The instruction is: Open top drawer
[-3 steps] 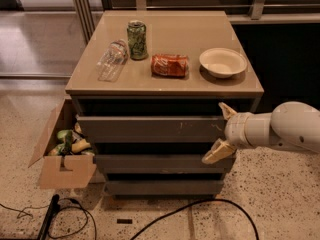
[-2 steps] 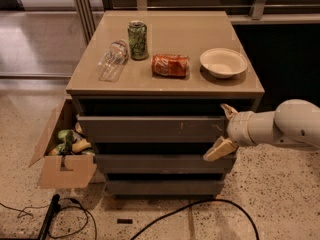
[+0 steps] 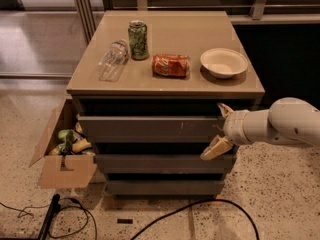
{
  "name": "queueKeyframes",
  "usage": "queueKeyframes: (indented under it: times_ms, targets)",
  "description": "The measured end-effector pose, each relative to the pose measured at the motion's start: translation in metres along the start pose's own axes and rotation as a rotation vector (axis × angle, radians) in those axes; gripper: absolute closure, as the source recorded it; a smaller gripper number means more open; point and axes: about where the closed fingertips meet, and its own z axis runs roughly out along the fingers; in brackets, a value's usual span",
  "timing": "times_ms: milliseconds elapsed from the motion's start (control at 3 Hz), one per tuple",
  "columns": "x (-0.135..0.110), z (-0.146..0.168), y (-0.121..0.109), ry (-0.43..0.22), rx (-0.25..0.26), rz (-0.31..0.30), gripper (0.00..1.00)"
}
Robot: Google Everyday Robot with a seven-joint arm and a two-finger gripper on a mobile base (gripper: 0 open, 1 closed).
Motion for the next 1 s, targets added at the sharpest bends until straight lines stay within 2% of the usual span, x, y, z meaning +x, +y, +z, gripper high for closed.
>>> queueKeyframes:
  times_ms: [333, 667, 1000]
  targets:
    - [-0.005, 0.014, -0.005, 0.015, -0.005, -0.021, 0.00]
    - [0.007, 0.035, -0.018, 0.038, -0.021, -0.006, 0.00]
    - [0.008, 0.036, -0.019, 0.039, -0.021, -0.004, 0.00]
